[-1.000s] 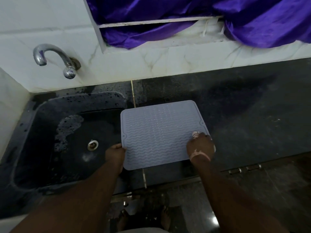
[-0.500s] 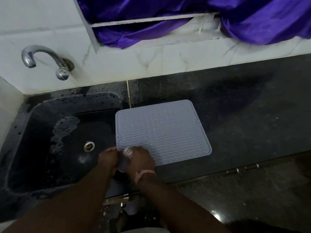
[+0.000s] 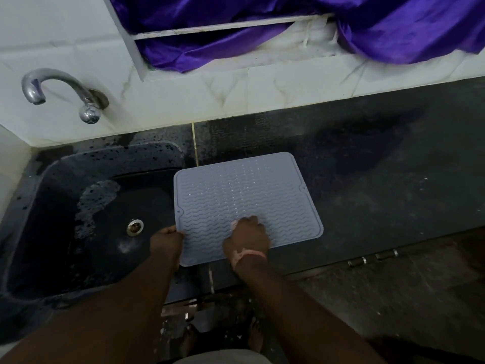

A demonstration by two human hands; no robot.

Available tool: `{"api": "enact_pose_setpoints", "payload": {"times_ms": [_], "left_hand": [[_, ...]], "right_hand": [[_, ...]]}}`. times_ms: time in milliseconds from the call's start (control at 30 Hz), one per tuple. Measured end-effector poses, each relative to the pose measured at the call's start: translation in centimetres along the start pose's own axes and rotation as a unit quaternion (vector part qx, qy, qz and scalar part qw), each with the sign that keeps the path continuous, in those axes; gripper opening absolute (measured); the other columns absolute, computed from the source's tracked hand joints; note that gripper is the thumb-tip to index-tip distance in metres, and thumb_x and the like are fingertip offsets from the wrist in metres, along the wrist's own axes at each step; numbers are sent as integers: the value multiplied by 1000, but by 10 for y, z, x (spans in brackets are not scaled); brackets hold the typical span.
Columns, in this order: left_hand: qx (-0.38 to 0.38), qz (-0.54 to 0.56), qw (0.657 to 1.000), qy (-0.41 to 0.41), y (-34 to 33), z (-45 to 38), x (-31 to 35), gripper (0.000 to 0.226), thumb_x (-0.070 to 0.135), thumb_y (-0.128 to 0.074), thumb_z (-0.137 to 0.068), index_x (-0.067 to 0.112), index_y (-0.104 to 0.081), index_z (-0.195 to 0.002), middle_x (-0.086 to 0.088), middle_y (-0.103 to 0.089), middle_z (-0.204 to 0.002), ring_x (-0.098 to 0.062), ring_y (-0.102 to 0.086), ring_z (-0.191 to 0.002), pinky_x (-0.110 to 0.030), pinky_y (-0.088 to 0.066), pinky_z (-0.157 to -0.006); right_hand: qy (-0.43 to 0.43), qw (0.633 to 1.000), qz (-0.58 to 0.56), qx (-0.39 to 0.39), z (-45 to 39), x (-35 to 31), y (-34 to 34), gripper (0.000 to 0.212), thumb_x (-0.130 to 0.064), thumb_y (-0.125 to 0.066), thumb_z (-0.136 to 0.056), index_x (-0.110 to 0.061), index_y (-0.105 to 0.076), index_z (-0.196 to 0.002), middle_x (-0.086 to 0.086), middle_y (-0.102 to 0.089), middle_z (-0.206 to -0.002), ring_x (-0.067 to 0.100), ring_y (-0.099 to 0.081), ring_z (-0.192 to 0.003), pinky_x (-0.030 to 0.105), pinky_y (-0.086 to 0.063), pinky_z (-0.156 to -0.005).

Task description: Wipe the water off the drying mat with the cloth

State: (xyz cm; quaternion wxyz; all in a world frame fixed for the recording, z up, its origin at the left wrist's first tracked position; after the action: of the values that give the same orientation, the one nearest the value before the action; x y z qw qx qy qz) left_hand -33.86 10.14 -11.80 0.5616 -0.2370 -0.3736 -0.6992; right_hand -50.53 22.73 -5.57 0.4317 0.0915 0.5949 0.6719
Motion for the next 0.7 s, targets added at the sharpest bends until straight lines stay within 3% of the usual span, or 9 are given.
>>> {"api": "enact_pose_setpoints", "payload": {"times_ms": [67, 133, 200, 300, 400, 533, 700], "left_hand": [[0, -4, 1000, -9, 0, 1, 1, 25, -4, -68, -87, 2, -71, -111, -15, -71, -111, -34, -67, -103, -50, -54, -98], [-6, -5, 1000, 3, 1, -2, 0, 27, -7, -70, -83, 1, -72, -109, -15, -72, -107, -33, -68, -101, -50, -54, -97], [-24, 10, 1000, 15, 4, -20, -8, 27, -3, -77, -75, 6, -76, -100, -16, -74, -105, -37, -70, -99, -54, -56, -94], [-45, -13, 999, 17, 6, -75, -37, 30, 13, -74, -62, 14, -79, -92, -13, -76, -103, -36, -72, -96, -57, -57, -91], [-42, -30, 999, -1, 6, -72, -33, 28, 14, -69, -64, 14, -80, -89, -10, -78, -95, -35, -73, -92, -58, -58, -88], [-54, 3, 999, -3, 7, -43, -11, 34, 13, -75, -63, 13, -78, -96, -13, -78, -97, -35, -73, -92, -55, -58, -89], [-65, 42, 997, 29, 9, -3, 11, 19, -3, -69, -84, 3, -76, -100, -19, -76, -100, -35, -73, -93, -53, -59, -89]], "right_hand": [[6, 993, -103, -57, 5, -16, -8, 42, -34, -52, -79, -12, -65, -112, 9, -63, -116, 28, -61, -107, 32, -51, -88], [-6, 971, -218, -94, 5, -20, -6, 27, -32, -55, -81, -15, -68, -98, 6, -69, -101, 27, -66, -95, 33, -55, -83], [-1, 969, -240, -55, -4, -8, 5, 20, -31, -54, -86, -17, -67, -92, 3, -68, -91, 24, -66, -85, 38, -58, -77], [-60, 985, -149, 64, -29, 37, 34, 22, -30, -52, -91, -18, -63, -105, 5, -64, -101, 23, -64, -89, 39, -57, -77], [-128, 979, -18, 156, -48, 87, 57, 29, -27, -55, -90, -12, -59, -114, 13, -59, -113, 32, -61, -100, 39, -52, -75], [-135, 979, -3, 156, -50, 93, 44, 32, -21, -59, -85, -5, -59, -112, 18, -58, -117, 36, -58, -103, 39, -50, -76], [-66, 993, 11, 94, -19, 5, -1, 38, -26, -56, -87, -9, -56, -122, 11, -54, -122, 28, -55, -108, 36, -50, -80]]}}
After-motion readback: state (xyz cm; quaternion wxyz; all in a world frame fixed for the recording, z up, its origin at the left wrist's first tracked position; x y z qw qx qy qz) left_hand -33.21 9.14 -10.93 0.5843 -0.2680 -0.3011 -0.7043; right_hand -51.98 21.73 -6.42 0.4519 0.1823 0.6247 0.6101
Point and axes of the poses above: each hand's wrist, its own z-axis away from the middle knuckle, its own y-axis out of the back of the hand, x = y × z, the point moved 3 cm from there along -z, towards the middle knuckle
